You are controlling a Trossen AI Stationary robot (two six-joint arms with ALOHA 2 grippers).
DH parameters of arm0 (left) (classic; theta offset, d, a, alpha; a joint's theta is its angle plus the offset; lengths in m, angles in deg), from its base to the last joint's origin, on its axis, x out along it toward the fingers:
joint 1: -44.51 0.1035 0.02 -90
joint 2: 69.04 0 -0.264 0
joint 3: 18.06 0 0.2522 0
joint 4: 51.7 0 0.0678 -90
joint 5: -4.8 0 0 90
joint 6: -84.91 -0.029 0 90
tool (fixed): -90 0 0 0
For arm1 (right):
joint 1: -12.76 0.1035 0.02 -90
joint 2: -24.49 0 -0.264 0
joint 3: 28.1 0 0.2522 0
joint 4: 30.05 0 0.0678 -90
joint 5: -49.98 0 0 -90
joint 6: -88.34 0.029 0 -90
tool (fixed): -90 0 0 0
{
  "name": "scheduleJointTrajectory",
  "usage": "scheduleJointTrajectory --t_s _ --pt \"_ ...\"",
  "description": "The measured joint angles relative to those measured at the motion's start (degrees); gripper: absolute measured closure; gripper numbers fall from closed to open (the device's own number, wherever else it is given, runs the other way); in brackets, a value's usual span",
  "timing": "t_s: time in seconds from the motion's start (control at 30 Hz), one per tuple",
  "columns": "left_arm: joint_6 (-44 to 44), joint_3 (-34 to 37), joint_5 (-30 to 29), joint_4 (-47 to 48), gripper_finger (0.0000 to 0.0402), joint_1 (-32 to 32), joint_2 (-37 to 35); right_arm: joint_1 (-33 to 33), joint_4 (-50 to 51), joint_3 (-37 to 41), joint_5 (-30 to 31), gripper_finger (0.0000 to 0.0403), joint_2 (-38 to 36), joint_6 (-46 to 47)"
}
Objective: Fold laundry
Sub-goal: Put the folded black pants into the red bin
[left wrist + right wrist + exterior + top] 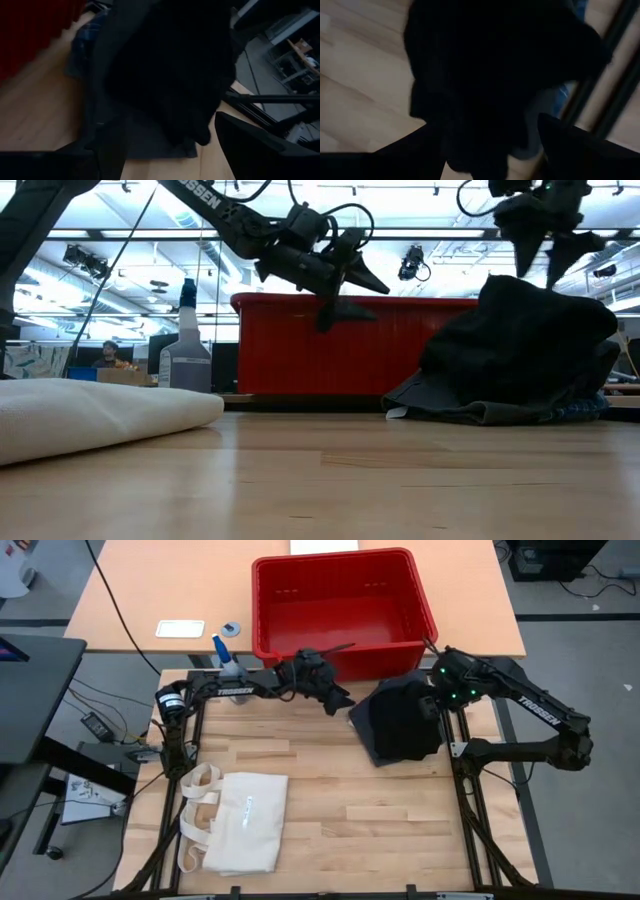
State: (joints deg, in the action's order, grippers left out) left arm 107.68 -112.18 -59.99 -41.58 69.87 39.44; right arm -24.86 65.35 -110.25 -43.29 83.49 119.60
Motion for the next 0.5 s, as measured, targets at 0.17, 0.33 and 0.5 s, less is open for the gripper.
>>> scheduleJointTrajectory --t_s 0.17,0.33,0.5 --pt "1.05 0.00 -0.07 -0.01 0.0113 0.35 -0.02 -0.01 -3.87 0.01 0.54 0.0105 -0.02 0.03" --pt "1.04 0.00 -0.07 -0.02 0.0113 0.10 -0.02 -0.01 -6.18 0.01 2.41 0.0105 -0.02 0.19" --pt "1.05 0.02 -0.08 -0.03 0.0113 0.07 -0.02 -0.01 -8.05 0.01 5.93 0.0105 -0.02 3.02"
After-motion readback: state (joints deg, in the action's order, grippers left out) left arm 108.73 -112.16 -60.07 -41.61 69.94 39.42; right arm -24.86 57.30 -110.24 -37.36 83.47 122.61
